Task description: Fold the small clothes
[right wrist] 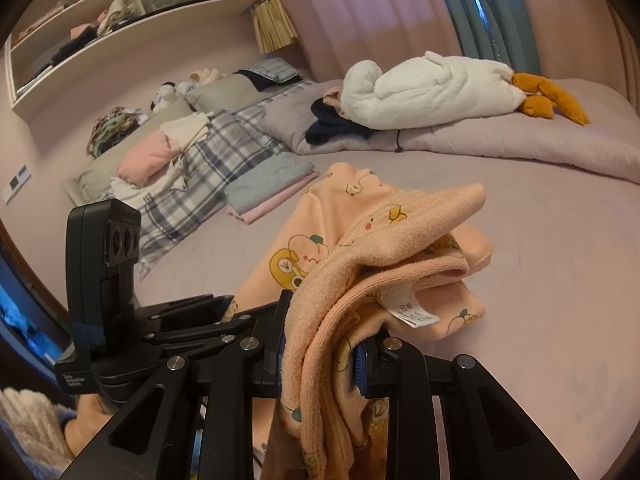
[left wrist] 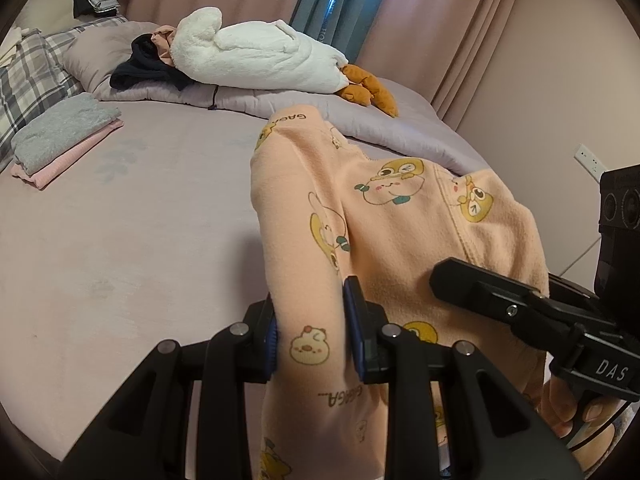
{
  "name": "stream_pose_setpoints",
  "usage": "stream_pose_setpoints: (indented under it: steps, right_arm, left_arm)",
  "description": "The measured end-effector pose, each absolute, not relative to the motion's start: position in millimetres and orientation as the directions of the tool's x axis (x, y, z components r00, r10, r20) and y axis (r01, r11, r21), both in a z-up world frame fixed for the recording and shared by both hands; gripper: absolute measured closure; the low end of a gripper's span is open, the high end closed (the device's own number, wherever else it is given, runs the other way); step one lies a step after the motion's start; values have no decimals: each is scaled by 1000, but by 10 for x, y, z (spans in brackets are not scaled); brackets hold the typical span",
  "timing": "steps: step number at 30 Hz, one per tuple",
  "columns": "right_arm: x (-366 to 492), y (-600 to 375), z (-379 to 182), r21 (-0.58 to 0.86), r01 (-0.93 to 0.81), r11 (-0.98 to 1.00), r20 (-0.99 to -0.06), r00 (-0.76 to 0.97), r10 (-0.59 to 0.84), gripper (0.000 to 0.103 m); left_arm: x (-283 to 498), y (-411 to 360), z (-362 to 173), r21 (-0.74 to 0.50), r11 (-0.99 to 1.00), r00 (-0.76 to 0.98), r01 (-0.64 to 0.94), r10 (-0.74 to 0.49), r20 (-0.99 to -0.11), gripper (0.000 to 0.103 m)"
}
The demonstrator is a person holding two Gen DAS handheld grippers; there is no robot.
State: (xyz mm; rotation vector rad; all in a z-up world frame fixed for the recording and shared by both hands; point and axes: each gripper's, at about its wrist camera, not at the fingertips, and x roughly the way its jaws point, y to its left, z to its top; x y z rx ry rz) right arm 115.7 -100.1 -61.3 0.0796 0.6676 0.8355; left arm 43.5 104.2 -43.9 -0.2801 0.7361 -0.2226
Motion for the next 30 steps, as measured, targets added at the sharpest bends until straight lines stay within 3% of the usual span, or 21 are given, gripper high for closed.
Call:
stream_pose_setpoints:
  steps: [30]
  right_arm:
    - [1230, -850, -639, 307, -676, 670, -534, 460, 709, 76]
  left_arm:
    - [515, 1096, -509, -324, 944, 717, 60, -267, -644, 77]
